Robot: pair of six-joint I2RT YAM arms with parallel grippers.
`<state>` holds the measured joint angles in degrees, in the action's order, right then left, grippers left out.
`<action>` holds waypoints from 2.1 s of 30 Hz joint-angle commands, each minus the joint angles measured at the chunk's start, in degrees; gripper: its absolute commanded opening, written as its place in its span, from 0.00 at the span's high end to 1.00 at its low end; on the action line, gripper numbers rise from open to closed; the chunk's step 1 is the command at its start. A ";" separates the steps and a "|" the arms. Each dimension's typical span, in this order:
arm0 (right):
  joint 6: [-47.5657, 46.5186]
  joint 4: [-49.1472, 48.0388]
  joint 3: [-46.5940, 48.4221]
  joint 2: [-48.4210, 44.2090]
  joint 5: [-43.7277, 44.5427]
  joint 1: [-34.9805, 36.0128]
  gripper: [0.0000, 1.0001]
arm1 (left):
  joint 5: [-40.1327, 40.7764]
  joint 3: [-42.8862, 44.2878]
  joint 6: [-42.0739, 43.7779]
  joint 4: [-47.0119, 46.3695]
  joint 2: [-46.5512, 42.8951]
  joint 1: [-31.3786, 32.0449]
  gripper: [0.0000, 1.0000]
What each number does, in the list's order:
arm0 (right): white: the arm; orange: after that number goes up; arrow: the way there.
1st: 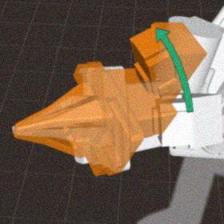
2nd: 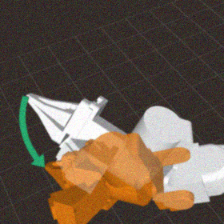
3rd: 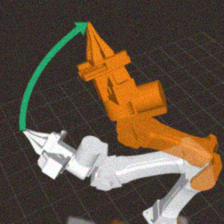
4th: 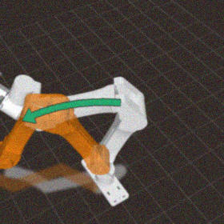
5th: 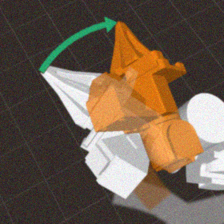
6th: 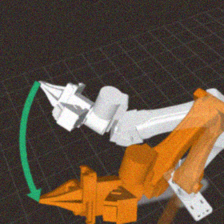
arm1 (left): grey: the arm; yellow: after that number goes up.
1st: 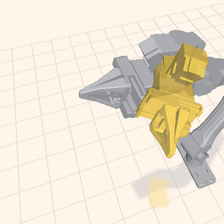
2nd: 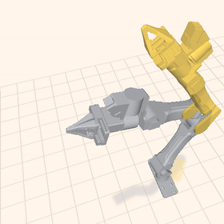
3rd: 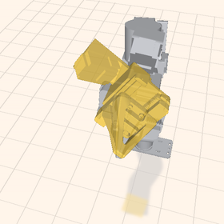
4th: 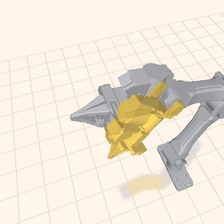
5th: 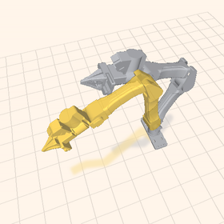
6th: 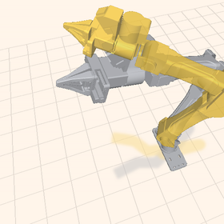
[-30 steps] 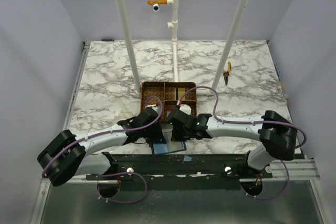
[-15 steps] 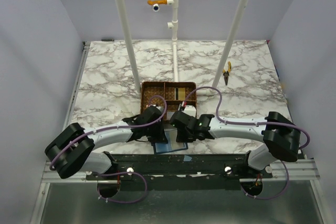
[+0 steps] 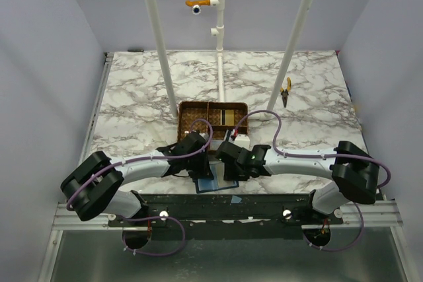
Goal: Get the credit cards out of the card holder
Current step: Remove the credit card from the card holder.
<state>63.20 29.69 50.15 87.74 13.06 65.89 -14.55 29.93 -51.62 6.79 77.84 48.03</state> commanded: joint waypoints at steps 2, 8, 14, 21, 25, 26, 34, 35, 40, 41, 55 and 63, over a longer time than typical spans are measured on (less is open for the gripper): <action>0.52 -0.27 -1.08 0.27 1.41 -0.09 0.60 | 1.40 -1.63 1.32 -0.10 -0.32 0.13 1.00; 0.61 -1.89 -1.23 1.20 0.41 -0.15 0.66 | 1.14 -2.13 0.99 -0.85 -0.59 0.18 1.00; 0.45 -3.16 -1.19 2.42 -0.76 -0.14 0.69 | 0.92 -2.42 0.83 -1.08 -0.50 0.27 1.00; -0.20 -5.53 -0.69 3.33 -2.28 -0.14 0.75 | 0.96 -2.68 0.70 -1.34 -1.20 0.24 1.00; -0.73 -7.50 -0.15 4.24 -3.62 -0.11 0.78 | 1.05 -2.83 0.65 -1.09 -2.13 0.22 1.00; -0.86 -7.78 -0.05 4.51 -3.88 -0.14 0.78 | 1.18 -2.78 0.80 -0.88 -2.53 0.22 1.00; -1.72 -9.36 1.14 6.04 -4.49 -0.13 0.82 | 4.52 -1.56 2.01 5.90 -8.93 0.24 1.00; -1.81 -9.52 1.24 6.28 -4.55 -0.12 0.82 | 5.01 -1.38 2.17 6.92 -9.83 0.22 1.00; -2.17 -10.04 1.91 7.03 -4.67 -0.14 0.84 | 8.18 -0.90 2.65 13.61 -14.90 0.23 1.00; -2.27 -10.22 2.04 7.12 -4.86 -0.08 0.84 | 8.94 -1.14 2.63 14.92 -15.85 0.27 1.00; -5.24 -12.73 6.80 10.28 -8.47 -0.14 0.90 | 10.15 -3.44 1.43 18.47 -22.86 0.22 1.00; -6.78 -12.71 9.89 11.13 -9.47 -0.05 0.91 | 10.41 -4.20 1.06 19.04 -24.29 0.22 1.00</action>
<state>58.15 17.82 57.82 97.73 5.06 65.89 -5.74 26.63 -50.06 24.82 54.81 48.12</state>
